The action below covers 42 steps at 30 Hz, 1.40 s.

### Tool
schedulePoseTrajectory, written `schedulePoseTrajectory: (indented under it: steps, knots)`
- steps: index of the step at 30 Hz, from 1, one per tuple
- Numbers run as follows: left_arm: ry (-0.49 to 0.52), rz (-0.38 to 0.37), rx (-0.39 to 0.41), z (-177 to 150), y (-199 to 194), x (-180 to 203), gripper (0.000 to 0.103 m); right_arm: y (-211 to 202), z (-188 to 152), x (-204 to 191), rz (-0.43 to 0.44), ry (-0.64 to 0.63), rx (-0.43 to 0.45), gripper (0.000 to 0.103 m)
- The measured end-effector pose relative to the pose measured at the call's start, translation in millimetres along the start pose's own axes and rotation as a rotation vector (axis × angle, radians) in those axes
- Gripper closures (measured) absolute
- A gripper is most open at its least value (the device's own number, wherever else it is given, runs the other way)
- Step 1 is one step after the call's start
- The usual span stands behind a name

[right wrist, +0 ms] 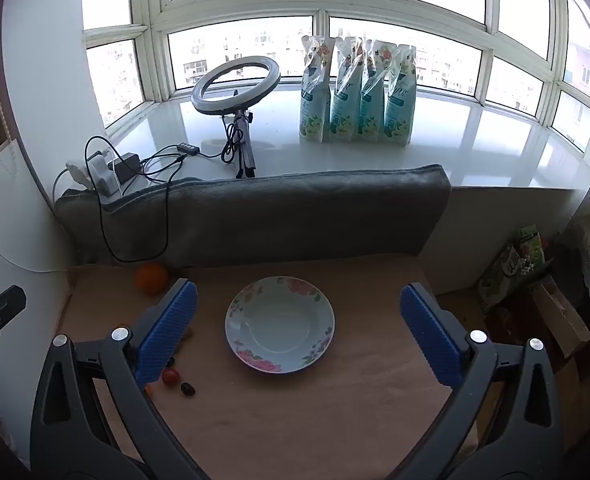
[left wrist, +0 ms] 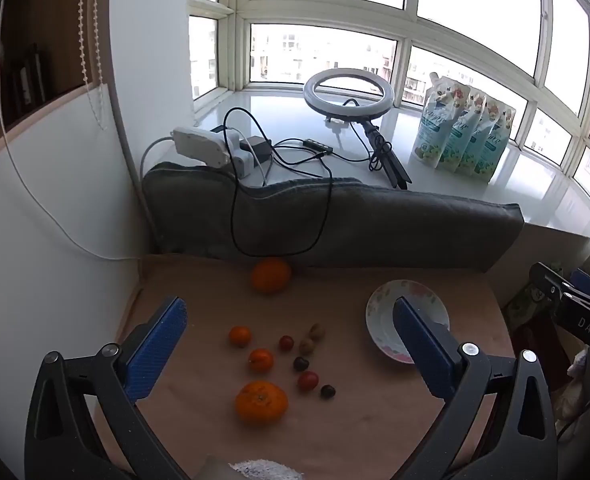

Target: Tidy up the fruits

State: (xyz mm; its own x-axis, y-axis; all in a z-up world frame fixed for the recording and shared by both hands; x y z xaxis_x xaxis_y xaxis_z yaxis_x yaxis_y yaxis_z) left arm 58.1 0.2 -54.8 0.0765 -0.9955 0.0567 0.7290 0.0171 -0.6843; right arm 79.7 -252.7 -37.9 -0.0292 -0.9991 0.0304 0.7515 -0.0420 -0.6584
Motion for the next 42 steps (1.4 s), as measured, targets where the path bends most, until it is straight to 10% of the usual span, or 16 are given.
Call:
schedulePoseTrajectory:
  steps: [42]
  knots:
    - [-0.008, -0.018, 0.009, 2.1, -4.0, 5.5, 0.001, -3.7, -1.5, -0.7, 0.004, -0.001, -0.002, 0.000]
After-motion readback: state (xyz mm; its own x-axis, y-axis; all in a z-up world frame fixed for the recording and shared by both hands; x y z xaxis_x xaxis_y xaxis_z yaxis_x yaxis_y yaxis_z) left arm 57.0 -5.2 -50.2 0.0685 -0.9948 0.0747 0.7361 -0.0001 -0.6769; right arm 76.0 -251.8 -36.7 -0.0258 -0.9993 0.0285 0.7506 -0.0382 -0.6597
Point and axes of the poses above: each gripper's, at about its wrist camera, not at the fingertips, and y roughly the way its jaws point, x to its right, z to its top, the point moved 8 cm from there along y, roughly the way its jaws point, and after that the axes turned 1 degree about z, right-handed, at the moved point
